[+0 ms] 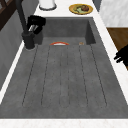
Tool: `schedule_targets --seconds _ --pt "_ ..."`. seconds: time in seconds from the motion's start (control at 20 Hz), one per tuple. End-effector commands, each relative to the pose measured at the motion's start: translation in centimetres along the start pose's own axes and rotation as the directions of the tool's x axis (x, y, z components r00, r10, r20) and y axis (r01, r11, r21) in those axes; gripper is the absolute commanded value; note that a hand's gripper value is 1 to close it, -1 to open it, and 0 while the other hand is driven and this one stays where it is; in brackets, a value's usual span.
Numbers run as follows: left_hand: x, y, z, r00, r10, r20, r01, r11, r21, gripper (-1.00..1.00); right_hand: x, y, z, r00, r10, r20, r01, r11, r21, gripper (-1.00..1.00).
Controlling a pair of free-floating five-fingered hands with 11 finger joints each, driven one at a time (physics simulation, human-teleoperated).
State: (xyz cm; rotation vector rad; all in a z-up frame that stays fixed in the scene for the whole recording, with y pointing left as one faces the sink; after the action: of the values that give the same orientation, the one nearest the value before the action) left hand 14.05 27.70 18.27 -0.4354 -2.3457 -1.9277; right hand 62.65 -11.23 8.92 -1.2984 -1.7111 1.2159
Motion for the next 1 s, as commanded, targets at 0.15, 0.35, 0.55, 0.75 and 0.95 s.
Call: schedule_targets --seconds 0.15,0.35,0.55,0.75,0.95 --pt "0.0 0.0 0.0 1.0 0.0 0.0 0.0 1.0 0.0 0.0 0.2 1.6 1.0 0.994 -0.04 -0.099 0.032 0.996 -0.077 1.0" --pt "0.0 0.0 0.0 1.0 0.0 0.0 0.0 1.0 0.0 0.0 0.2 1.6 1.0 0.995 -0.039 -0.094 0.031 0.996 -0.086 1.0" --pt "0.0 0.0 0.0 1.0 0.0 0.0 0.0 1.0 0.0 0.0 0.3 1.9 1.5 0.997 -0.048 -0.057 0.044 0.996 -0.082 1.0" --pt "0.0 0.0 0.0 1.0 0.0 0.0 0.0 1.0 0.0 0.0 0.0 0.1 0.1 1.0 0.005 -0.002 -0.005 1.0 -0.019 1.0" --pt "0.0 0.0 0.0 1.0 0.0 0.0 0.0 1.0 0.0 0.0 -0.8 -0.8 0.9 1.0 0.016 0.015 -0.016 1.0 -0.006 -1.0"
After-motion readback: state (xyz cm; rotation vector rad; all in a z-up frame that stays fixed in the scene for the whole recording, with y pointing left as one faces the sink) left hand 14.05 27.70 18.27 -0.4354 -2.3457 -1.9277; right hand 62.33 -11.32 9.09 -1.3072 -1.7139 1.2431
